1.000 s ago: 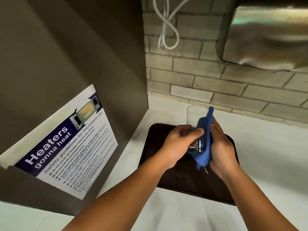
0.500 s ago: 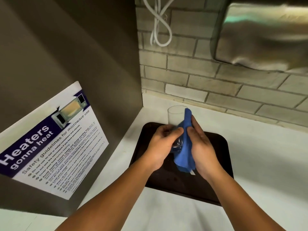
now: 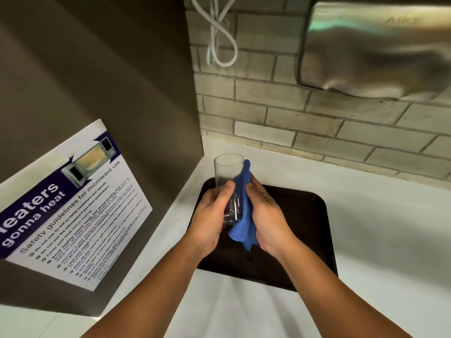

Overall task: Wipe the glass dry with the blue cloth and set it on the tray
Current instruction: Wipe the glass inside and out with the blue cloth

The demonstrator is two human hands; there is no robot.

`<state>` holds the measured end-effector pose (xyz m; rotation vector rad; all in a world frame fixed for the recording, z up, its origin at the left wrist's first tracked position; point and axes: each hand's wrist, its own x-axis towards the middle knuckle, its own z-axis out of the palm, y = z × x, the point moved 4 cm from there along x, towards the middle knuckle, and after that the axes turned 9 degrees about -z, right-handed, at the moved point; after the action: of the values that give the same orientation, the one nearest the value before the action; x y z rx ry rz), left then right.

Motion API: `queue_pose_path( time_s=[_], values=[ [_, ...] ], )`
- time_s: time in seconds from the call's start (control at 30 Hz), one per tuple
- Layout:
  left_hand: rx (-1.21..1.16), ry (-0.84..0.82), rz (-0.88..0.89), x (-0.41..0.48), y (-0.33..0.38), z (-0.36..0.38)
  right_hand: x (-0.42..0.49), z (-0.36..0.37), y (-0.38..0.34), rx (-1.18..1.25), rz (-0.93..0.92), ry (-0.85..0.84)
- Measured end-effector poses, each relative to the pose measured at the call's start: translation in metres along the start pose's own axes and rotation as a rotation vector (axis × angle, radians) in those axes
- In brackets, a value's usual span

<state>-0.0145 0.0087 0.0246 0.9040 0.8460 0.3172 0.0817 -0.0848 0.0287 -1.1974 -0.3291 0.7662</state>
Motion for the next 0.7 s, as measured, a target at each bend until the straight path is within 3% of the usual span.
queue_pose_path(
  time_s=[0.17,0.37,0.5,0.7],
  values=[
    [-0.011,0.058,0.017,-0.002,0.004,-0.012,0.000,0.006,0.001,0.005,0.037,0.026],
    [0.013,0.068,0.010,-0.003,0.003,-0.012,-0.003,0.013,0.001,-0.076,-0.048,-0.029],
    [-0.015,0.054,0.010,-0.004,0.002,-0.004,0.000,0.007,0.005,0.144,0.132,0.053],
    [0.215,0.051,0.035,-0.009,-0.001,0.007,-0.001,0.000,0.004,0.158,0.113,0.031]
  ],
)
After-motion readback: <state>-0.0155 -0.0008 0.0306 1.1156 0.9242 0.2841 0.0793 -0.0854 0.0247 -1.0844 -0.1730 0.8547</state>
